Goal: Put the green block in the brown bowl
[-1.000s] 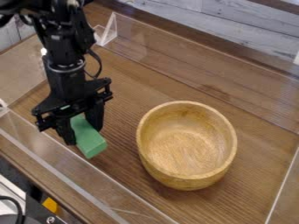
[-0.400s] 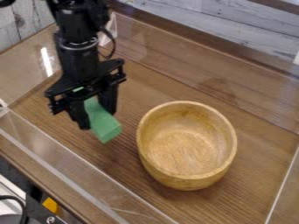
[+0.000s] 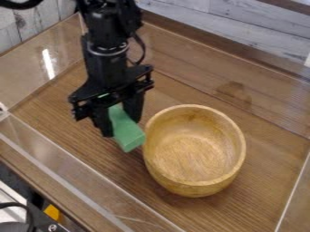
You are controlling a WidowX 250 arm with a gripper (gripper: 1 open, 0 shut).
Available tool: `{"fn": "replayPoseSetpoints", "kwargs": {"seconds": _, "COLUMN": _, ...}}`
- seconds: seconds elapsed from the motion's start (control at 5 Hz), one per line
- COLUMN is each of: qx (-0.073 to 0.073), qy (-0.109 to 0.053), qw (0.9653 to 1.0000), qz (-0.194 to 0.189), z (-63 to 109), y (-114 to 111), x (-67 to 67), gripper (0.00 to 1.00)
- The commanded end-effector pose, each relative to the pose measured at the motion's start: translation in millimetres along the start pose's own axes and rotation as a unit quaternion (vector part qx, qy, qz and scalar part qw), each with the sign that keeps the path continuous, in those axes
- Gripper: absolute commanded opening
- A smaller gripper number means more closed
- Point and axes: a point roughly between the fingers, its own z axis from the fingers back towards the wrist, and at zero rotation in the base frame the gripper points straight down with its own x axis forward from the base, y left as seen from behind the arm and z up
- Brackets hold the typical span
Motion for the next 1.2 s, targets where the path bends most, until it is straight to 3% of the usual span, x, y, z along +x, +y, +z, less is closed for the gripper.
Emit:
{"fn": "replayPoseSetpoints", "kwargs": {"seconds": 0.0, "qx": -0.016, "qy": -0.009, "qw": 0.9997, "qz": -0.017, "z": 11.0, "y": -20, "x": -8.0, "gripper": 0.00}}
{"fn": "replayPoseSetpoints", "kwargs": {"seconds": 0.2, "qx": -0.019, "qy": 0.001, "qw": 0.9995, "qz": -0.026, "z": 13.7, "y": -26, "x": -28.7, "gripper": 0.00}}
{"fn": "replayPoseSetpoints", "kwargs": {"seconds": 0.4, "qx": -0.037, "qy": 0.003, "qw": 0.9991, "qz": -0.022, "z": 17.7, "y": -23, "x": -31.3, "gripper": 0.00}}
{"fn": "replayPoseSetpoints", "kwargs": {"seconds": 1.0, "qx": -0.052, "qy": 0.007, "qw": 0.9986, "qz": 0.008, "z": 40.3, "y": -16, "x": -32.3, "gripper": 0.00}}
